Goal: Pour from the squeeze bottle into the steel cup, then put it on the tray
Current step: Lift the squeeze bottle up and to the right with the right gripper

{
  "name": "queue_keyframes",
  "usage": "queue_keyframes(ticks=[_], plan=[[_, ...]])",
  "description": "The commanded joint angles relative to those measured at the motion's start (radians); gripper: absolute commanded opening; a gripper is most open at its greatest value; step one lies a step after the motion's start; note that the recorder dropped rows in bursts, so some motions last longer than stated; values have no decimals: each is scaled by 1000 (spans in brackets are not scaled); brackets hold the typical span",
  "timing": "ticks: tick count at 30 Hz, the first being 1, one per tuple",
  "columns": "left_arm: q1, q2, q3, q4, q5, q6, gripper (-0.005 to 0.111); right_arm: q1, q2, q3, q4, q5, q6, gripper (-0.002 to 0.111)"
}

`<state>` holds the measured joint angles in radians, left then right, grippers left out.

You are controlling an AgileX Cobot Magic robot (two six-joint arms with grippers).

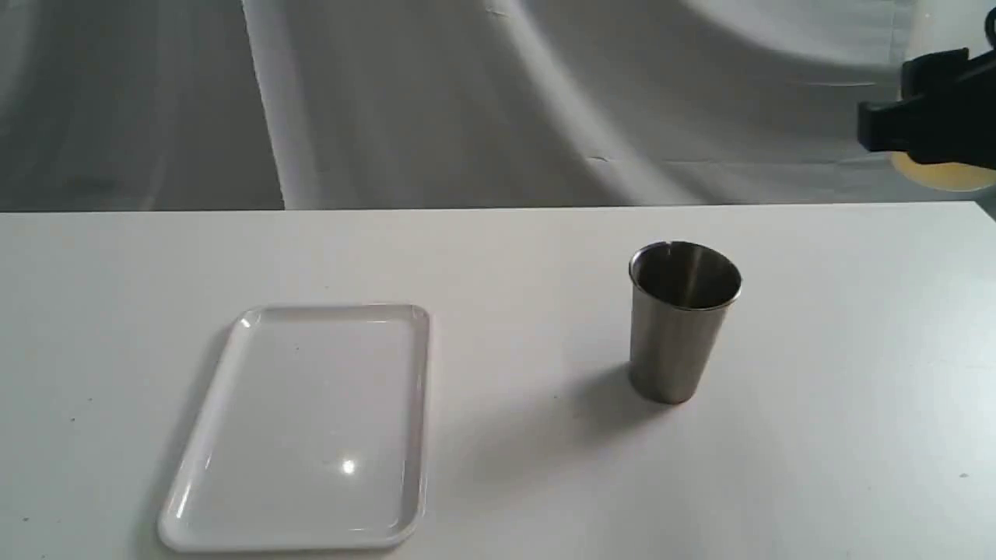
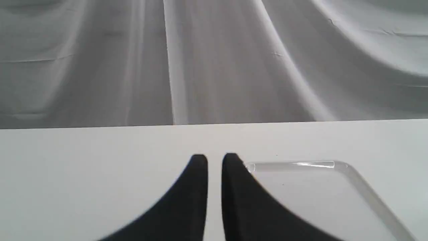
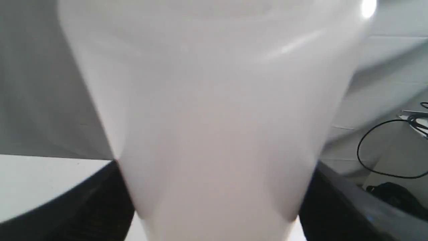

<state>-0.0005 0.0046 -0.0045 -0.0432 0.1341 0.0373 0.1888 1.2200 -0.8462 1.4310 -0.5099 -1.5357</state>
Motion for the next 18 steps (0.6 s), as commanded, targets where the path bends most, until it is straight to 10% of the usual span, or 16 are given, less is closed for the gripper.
queue_keyframes(ticks=[1,18], plan=[[1,-5,4,-3,-2,-2,8,-21,-14,-6,-118,31,83,48],[1,-5,4,-3,-2,-4,8,-227,-14,-6,-975,364,974,48]])
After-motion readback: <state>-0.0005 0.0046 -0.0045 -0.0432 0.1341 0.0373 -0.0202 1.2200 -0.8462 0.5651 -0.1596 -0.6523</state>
